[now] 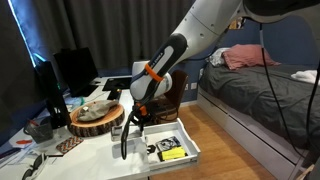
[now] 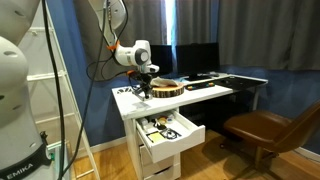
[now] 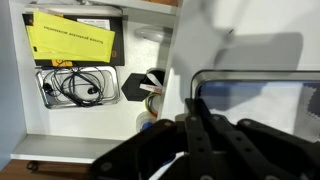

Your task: Remove the metallic tray with a white paper inside from the drawer and put it on the desktop

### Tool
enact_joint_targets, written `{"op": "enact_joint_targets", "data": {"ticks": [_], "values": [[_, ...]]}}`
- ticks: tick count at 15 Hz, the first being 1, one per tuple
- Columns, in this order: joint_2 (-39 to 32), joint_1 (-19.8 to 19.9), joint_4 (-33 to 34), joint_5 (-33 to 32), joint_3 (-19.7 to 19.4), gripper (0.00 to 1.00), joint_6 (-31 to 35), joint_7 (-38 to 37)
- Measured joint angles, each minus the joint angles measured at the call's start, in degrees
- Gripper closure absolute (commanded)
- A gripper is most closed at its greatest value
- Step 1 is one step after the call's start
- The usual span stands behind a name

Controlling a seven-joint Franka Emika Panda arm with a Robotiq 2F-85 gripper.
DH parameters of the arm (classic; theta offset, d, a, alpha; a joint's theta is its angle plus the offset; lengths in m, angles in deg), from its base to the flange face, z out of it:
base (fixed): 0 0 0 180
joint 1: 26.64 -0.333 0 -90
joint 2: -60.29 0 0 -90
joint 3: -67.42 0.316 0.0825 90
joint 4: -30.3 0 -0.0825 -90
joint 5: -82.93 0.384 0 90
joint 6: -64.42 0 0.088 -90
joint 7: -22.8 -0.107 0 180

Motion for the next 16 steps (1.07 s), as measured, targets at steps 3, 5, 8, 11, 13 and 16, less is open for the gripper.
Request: {"op": "enact_joint_targets", "data": {"ticks": [3, 5, 8, 11, 13, 16], "values": [[-3.12, -2.69, 3.25, -2.16, -2.64, 0.99, -0.18, -5.57], [-5.56, -3.36, 6.18, -2.87, -3.93, 0.99, -0.81, -8.02], [-8.93, -3.44, 10.96, -3.39, -5.14, 0.99, -3.28, -9.99], [-11.84, -3.48, 15.34, -4.34, -5.7, 0.99, -6.69, -10.44], [-13.62, -3.67, 17.82, -5.29, -5.86, 0.99, -8.08, -10.89], [-15.9, -3.92, 20.96, -6.07, -5.87, 0.64, -9.77, -11.35]]}}
